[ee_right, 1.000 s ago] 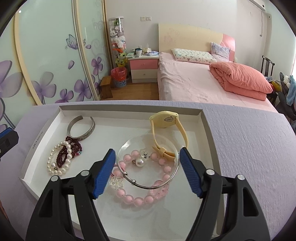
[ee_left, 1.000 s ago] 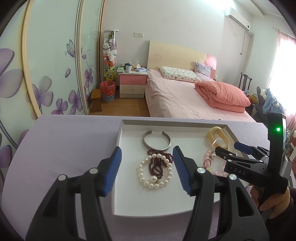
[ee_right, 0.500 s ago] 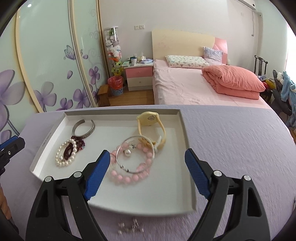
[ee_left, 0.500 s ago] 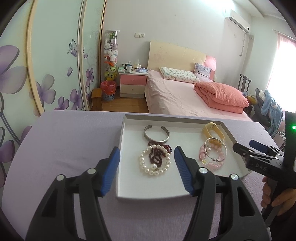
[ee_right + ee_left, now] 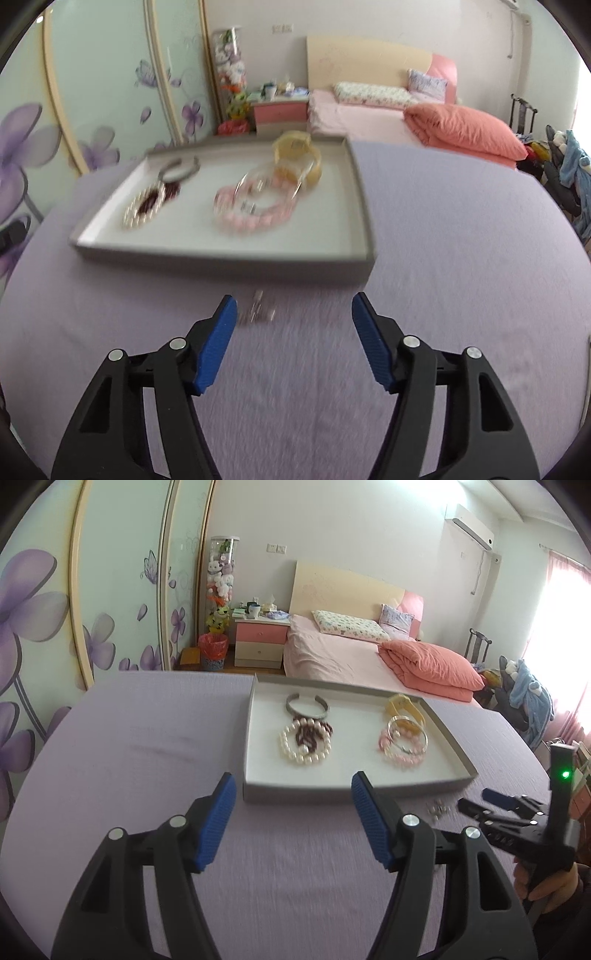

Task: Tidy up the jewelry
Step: 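Grasp the silver earrings with the right tool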

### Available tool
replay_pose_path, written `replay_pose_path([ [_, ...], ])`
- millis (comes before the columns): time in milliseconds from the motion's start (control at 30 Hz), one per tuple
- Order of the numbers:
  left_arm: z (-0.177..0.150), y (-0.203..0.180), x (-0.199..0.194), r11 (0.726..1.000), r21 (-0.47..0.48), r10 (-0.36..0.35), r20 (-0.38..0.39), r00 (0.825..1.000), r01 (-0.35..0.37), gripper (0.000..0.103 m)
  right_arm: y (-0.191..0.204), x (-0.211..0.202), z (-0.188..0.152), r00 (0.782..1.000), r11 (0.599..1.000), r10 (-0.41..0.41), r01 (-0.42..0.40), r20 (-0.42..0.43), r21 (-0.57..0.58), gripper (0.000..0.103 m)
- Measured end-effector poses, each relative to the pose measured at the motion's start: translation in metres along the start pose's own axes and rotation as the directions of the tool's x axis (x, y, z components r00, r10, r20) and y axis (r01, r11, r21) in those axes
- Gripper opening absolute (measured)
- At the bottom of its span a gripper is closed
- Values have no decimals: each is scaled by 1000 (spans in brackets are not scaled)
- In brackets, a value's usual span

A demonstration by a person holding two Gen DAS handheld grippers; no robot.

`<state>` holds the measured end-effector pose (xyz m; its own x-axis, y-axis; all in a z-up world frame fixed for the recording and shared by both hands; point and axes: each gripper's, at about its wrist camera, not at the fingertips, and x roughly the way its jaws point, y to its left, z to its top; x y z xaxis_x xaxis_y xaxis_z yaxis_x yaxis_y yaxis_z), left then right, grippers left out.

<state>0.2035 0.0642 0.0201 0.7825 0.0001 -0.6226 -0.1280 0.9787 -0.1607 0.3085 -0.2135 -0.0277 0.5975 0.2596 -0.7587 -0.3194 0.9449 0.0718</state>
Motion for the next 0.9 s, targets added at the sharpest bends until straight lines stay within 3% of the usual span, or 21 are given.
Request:
replay_pose_path([
  [267,-21,4,-10,1000,-15,-14,-33,999,13,65,23,11,-12,999,999,17,-20,-51,-48,66],
  [467,-25,8,-11,1000,-27,-5,-40,999,4,65,29,26,-6,998,999,-4,1,-59,-47,57],
  [667,-30,5,-8,1000,-28,-7,-57,998,5,65,33,28,-2,999,998,0,-3,-51,-58,43],
  [800,-32,4,-4,1000,-28,-10,-68,998,8,65,38,23,-3,998,997,6,-10,-59,-75,11],
  [900,-35,2,-3,1000,-22,-16,-75,997,14,65,36,19,-6,997,998,8,-12,-76,-61,7],
])
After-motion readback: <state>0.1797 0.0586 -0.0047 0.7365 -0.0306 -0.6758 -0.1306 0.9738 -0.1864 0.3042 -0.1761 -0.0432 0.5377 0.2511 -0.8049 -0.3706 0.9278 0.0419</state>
